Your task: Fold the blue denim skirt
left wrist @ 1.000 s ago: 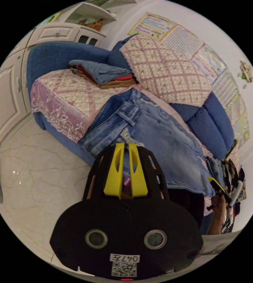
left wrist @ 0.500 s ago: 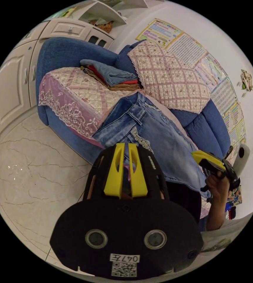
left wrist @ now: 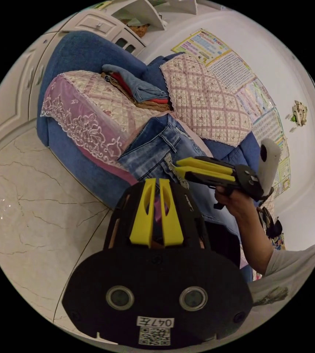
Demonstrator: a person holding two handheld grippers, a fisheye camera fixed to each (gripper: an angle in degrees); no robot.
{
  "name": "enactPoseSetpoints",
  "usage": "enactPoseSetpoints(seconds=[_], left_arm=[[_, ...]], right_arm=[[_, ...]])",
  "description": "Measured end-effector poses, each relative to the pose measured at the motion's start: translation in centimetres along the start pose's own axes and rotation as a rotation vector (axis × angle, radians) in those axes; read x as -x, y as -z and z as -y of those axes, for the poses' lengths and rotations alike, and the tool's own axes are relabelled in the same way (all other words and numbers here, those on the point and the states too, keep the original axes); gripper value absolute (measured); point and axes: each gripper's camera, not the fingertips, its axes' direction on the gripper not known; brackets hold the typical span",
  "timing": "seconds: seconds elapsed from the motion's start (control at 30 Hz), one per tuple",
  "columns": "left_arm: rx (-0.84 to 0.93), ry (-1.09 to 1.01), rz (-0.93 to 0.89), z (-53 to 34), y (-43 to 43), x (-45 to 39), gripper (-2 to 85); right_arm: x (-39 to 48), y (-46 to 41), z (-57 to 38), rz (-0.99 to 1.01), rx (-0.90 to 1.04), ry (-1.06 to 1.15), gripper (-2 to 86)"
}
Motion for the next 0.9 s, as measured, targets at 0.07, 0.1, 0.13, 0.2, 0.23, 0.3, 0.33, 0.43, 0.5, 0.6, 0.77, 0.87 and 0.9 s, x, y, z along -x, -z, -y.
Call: enactPoseSetpoints(seconds=[0.07, 0.1, 0.13, 0.2, 0.23, 0.3, 0.33, 0.43, 0.5, 0.6, 0.77, 0.87, 0.9], left_arm=[[0.003, 0.003, -0.013, 0.3, 0.4, 0.5, -0.9], [0.005, 0.003, -0.014, 0.4, 0.6, 0.6, -0.9], [0.006, -0.001, -0.018, 0.5, 0.9, 0.7, -0.9], [0.005, -0.009, -0.028, 0.8, 1.4, 0.8, -0.9], [0.004, -0.014, -0.033, 0.9, 1.7, 0.9, -0.9], [0.005, -0.023, -0.045, 1.2, 2.0, 0.9, -0.9], [0.006, -0.031, -0.054, 1.4, 2.2, 0.9, -1.0], [0.006, -0.055, -0.071, 2.0, 2.3, 0.6, -1.0], [0.014, -0.067, -0.075, 2.6, 2.1, 0.3, -1.0], [0.021, -0.065, -0.076, 3.5, 2.1, 0.1, -1.0], [0.011, -0.027, -0.080, 3.8, 2.5, 0.5, -1.0], [0.028, -0.021, -0.083, 3.8, 2.4, 0.6, -1.0], [0.030, -0.022, -0.081, 3.7, 2.5, 0.6, -1.0]], right_arm=[[0.6, 1.1, 1.7, -0.071, 0.036, 0.004, 0.4], [0.7, 1.4, 2.1, -0.090, 0.044, 0.001, 0.2], [0.9, 2.2, 2.7, -0.112, 0.050, -0.004, 0.1], [0.8, 3.5, 3.5, -0.119, 0.045, -0.030, -0.1], [0.7, 4.3, 4.0, -0.113, 0.043, -0.052, -0.2], [0.4, 5.3, 4.6, -0.111, 0.045, -0.080, -0.4], [0.3, 5.9, 5.0, -0.101, 0.044, -0.088, -0.5], [0.2, 7.3, 5.9, -0.080, 0.037, -0.107, -0.5], [0.0, 8.6, 6.5, -0.066, 0.028, -0.119, -0.4], [-0.4, 11.9, 7.1, -0.013, -0.069, -0.144, -0.5], [1.1, 13.5, 9.4, 0.061, -0.036, -0.038, -0.5], [1.4, 13.6, 10.3, 0.013, -0.008, -0.040, -0.3], [1.3, 13.8, 10.3, 0.014, -0.016, -0.050, -0.3]])
